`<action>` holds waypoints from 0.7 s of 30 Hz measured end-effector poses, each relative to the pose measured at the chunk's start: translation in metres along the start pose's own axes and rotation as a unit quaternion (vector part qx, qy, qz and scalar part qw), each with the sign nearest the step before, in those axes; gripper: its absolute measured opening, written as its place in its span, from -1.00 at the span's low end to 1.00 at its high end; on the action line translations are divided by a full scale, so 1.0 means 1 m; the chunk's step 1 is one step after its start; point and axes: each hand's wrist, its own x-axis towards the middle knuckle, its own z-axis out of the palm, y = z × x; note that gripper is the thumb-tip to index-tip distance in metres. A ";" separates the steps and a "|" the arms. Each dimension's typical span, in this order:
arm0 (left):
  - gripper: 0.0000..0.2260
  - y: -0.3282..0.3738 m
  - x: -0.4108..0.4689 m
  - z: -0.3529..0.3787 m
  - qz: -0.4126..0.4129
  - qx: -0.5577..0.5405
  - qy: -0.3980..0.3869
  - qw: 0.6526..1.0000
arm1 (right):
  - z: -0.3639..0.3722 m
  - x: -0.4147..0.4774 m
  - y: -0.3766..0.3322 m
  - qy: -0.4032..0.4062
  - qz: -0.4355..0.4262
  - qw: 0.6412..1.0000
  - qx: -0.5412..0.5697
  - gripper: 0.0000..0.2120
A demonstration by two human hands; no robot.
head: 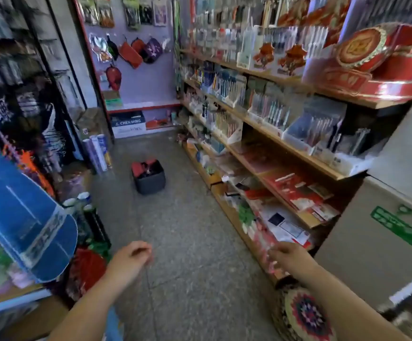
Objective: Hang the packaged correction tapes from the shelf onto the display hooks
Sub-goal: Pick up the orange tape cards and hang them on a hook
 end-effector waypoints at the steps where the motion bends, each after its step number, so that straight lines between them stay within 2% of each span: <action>1: -0.84 0.010 0.024 0.000 0.010 0.019 -0.003 1.000 | -0.001 0.024 -0.012 0.004 -0.011 1.000 -0.003 -0.73; 6: -0.78 0.056 0.143 -0.001 0.056 0.072 0.000 0.996 | -0.024 0.120 -0.086 0.057 -0.029 0.997 0.033 -0.72; 9: -0.80 0.075 0.206 0.007 0.055 0.079 0.002 0.995 | -0.036 0.186 -0.120 0.067 -0.040 0.996 0.030 -0.86; 12: -0.84 0.095 0.272 0.016 0.051 0.055 -0.005 0.997 | -0.047 0.260 -0.154 0.052 -0.055 0.997 0.030 -0.91; 16: -0.85 0.110 0.350 0.020 0.012 0.024 0.039 0.999 | -0.054 0.361 -0.201 0.037 -0.087 0.994 0.054 -0.90; 21: -0.79 0.128 0.441 0.016 -0.060 -0.030 0.105 0.992 | -0.055 0.477 -0.271 -0.016 -0.110 0.992 0.061 -0.78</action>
